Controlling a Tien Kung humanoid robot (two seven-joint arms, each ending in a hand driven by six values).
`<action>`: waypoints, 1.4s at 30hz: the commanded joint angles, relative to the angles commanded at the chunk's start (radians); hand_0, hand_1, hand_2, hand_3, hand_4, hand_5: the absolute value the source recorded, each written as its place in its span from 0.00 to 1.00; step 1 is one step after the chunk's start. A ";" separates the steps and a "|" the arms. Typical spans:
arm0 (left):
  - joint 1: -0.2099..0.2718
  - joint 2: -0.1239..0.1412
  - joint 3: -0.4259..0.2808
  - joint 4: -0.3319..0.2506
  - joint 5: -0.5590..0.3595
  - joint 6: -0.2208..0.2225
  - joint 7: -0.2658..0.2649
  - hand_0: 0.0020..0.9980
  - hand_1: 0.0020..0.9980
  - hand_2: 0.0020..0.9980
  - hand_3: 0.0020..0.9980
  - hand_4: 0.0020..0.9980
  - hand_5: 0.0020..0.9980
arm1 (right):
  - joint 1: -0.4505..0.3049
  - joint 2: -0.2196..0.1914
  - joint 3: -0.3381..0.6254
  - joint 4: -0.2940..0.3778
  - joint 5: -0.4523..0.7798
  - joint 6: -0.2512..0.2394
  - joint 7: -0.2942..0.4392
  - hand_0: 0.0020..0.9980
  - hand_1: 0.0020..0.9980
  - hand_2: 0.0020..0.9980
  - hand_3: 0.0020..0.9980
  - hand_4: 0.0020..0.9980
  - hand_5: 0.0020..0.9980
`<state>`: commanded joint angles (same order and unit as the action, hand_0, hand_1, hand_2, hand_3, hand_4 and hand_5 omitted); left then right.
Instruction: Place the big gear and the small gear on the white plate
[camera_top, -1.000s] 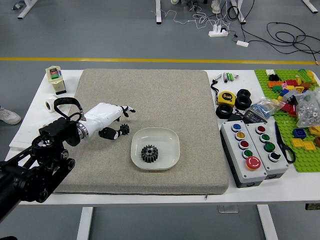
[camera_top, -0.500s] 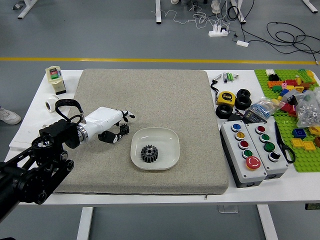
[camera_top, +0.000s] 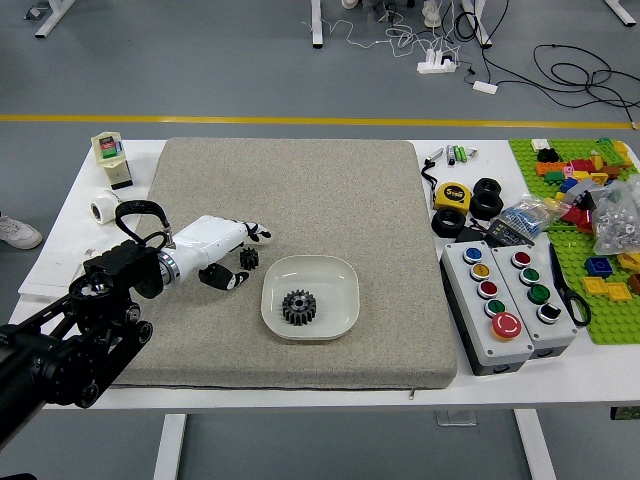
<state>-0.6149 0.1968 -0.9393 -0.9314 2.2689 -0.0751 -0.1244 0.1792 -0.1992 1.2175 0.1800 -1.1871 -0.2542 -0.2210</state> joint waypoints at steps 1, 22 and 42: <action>-0.001 0.000 0.003 0.001 0.000 -0.001 0.000 0.49 0.69 0.82 0.85 0.74 0.00 | 0.000 0.000 0.000 0.000 0.000 0.000 0.000 0.66 0.67 0.75 0.56 0.75 0.61; 0.000 0.004 0.032 0.018 0.000 -0.007 0.036 0.33 0.43 0.47 0.50 0.36 0.00 | -0.010 0.001 0.004 0.000 -0.009 0.002 0.000 0.66 0.67 0.75 0.56 0.75 0.61; 0.003 0.020 -0.025 -0.076 0.000 -0.009 0.057 0.29 0.36 0.41 0.48 0.32 0.00 | -0.003 -0.001 0.006 0.000 -0.006 0.002 0.000 0.66 0.67 0.75 0.56 0.75 0.61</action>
<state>-0.6118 0.2164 -0.9640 -1.0073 2.2689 -0.0839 -0.0670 0.1765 -0.2000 1.2234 0.1800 -1.1931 -0.2521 -0.2211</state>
